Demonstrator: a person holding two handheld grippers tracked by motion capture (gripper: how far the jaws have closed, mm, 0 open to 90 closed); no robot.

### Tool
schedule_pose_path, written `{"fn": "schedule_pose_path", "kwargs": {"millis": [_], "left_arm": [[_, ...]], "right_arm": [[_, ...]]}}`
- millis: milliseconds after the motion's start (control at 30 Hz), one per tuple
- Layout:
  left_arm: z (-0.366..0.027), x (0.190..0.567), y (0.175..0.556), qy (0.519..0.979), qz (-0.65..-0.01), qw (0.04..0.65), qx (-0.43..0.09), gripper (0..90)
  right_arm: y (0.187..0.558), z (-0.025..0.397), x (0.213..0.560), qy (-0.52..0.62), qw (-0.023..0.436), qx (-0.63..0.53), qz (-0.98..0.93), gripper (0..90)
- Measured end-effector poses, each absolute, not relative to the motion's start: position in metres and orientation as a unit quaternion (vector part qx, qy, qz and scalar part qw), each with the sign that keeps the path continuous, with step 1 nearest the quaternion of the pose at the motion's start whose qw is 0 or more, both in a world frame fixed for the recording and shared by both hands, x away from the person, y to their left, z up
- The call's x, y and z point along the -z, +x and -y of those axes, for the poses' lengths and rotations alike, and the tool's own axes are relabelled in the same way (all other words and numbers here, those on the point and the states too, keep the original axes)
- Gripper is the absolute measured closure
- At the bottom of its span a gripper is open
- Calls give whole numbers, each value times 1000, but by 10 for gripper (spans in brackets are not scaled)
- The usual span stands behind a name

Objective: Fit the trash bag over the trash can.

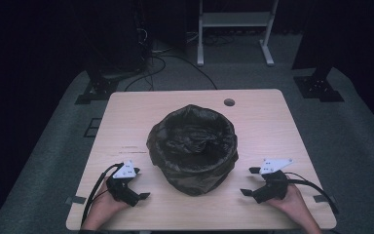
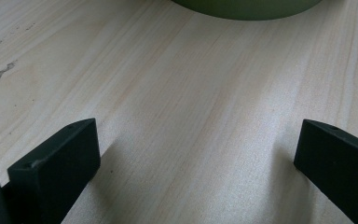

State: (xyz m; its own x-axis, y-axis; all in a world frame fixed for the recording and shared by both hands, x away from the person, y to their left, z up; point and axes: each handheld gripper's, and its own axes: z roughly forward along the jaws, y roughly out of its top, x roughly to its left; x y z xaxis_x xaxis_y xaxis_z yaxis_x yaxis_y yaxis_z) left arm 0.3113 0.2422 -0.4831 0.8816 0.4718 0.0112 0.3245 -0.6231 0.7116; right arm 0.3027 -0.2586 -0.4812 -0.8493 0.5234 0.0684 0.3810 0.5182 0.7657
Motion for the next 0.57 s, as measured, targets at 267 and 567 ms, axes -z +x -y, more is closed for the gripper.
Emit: {"fn": "schedule_pose_path", "kwargs": {"millis": [267, 567], "left_arm": [[-242, 483, 311, 895, -222, 373, -99, 0], [-242, 483, 311, 895, -222, 373, -99, 0]], "right_arm": [[303, 258, 487, 261, 100, -389, -878, 94], [302, 258, 487, 259, 107, -384, -880, 94]]}}
